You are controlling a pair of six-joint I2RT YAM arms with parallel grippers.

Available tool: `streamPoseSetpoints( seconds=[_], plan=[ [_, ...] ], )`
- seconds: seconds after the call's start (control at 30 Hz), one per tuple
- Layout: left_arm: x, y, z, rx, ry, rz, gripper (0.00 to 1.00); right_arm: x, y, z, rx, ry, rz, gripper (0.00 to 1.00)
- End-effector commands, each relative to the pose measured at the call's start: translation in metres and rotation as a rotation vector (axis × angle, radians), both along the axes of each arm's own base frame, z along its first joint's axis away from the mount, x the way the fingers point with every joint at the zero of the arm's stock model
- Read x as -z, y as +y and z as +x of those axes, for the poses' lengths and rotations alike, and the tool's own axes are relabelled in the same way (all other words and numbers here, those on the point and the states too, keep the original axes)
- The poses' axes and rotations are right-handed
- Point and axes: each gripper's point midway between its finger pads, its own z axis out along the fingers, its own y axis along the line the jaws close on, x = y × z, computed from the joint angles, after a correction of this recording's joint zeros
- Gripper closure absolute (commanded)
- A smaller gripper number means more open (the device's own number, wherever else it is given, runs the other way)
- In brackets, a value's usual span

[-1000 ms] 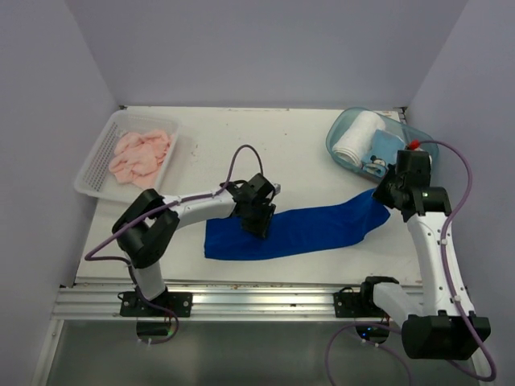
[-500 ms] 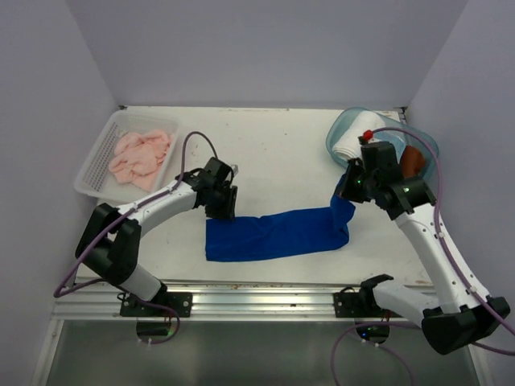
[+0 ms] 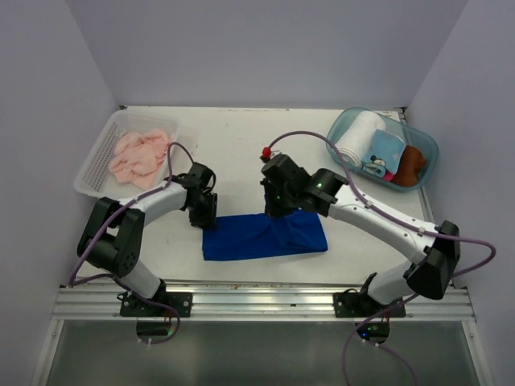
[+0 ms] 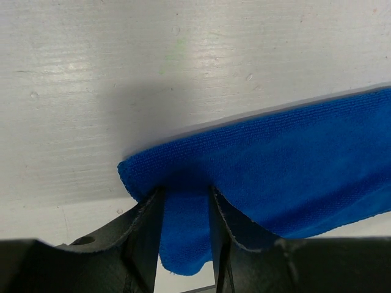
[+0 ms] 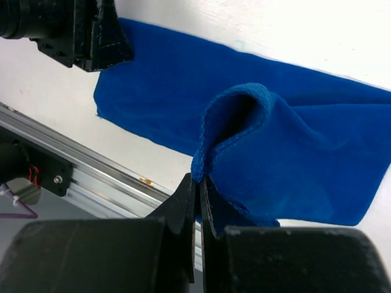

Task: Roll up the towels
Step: Fold the towel

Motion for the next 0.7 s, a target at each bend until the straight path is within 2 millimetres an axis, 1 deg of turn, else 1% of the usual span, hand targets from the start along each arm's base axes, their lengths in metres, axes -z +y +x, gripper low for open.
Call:
streamPoseSetpoints(
  seconds=[0.0,0.03,0.1,0.13,0.17,0.2,0.23,0.27,0.37,0.47,0.53,0.63,0.67],
  plan=[
    [0.004,0.011,0.007,-0.059,-0.024,0.035,0.61,-0.017,0.036,0.014,0.036,-0.07,0.051,1.0],
    [0.005,0.01,0.007,-0.059,-0.023,0.033,0.61,-0.007,0.048,0.015,0.037,-0.068,0.035,1.0],
    [0.007,0.011,0.006,-0.059,-0.011,0.035,0.61,-0.007,0.063,0.021,0.038,-0.084,0.048,1.0],
    [0.007,0.01,0.007,-0.06,-0.01,0.032,0.61,0.002,0.074,0.022,0.034,-0.078,0.044,1.0],
    [0.007,0.009,0.006,-0.058,-0.009,0.03,0.61,0.006,0.08,0.024,0.035,-0.082,0.036,1.0],
    [0.008,0.01,0.005,-0.057,-0.004,0.03,0.61,0.001,0.087,0.027,0.039,-0.094,0.045,1.0],
    [0.007,0.009,0.006,-0.057,-0.007,0.027,0.61,0.014,0.095,0.028,0.028,-0.082,0.023,1.0],
    [0.007,0.009,0.007,-0.056,-0.008,0.024,0.61,0.01,0.103,0.031,0.023,-0.089,0.036,1.0],
    [0.005,0.009,0.008,-0.056,-0.013,0.027,0.61,0.021,0.122,0.03,-0.013,-0.063,0.023,1.0],
    [0.004,0.008,0.01,-0.053,-0.015,0.019,0.61,0.035,0.135,0.027,-0.035,-0.044,0.008,1.0],
    [0.004,0.005,0.011,-0.043,-0.015,0.01,0.62,0.039,0.142,0.027,-0.043,-0.036,0.009,1.0],
    [0.008,0.005,0.01,-0.039,-0.006,0.011,0.62,0.054,0.148,0.028,-0.056,-0.017,-0.018,1.0],
    [0.007,0.005,0.01,-0.037,-0.005,0.012,0.62,0.056,0.151,0.028,-0.058,-0.013,-0.017,1.0]
  ],
)
